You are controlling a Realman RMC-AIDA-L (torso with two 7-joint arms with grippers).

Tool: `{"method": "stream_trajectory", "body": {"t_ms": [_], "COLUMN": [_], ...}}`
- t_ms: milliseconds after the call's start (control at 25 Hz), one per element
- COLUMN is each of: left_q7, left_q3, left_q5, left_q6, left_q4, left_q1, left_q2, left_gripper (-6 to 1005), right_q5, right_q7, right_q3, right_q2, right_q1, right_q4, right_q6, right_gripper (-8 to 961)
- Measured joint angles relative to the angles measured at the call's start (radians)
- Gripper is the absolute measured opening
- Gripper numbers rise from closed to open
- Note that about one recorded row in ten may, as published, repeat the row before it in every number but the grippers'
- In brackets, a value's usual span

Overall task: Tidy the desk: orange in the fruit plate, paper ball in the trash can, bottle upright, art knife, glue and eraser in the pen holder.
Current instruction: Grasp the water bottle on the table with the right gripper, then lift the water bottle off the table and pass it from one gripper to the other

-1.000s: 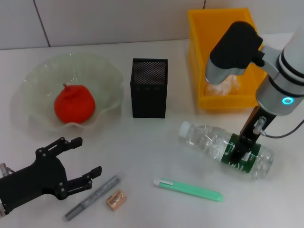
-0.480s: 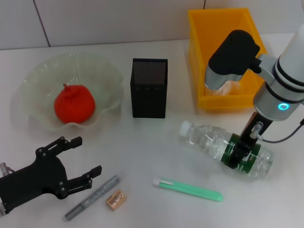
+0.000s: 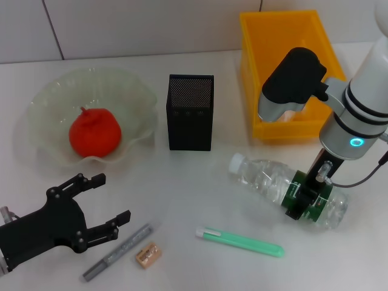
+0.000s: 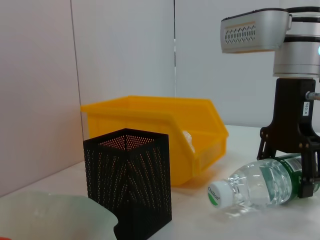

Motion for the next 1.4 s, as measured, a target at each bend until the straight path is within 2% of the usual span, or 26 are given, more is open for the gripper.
{"method": "stream_trajectory", "body": {"t_ms": [1240, 1400], "left_q7": [0.010, 0.011], "left_q3": [0.000, 0.000], "left_q5": [0.000, 0.000], "left_q6": [0.000, 0.000], "left_q4": [0.000, 0.000], "left_q1": [0.003, 0.004], "left_q2": [0.000, 0.000], "left_gripper": [840, 839], "right_q5": [-0.006, -0.005], "right_q7": [0.002, -0.004], "right_q3": [-0.002, -0.037], "right_q2": [-0.001, -0.002], "right_q1": [0.019, 0.021], "right_q4": [0.052, 0.055], "right_q6": [0.022, 0.021], "right_gripper": [819, 801]}}
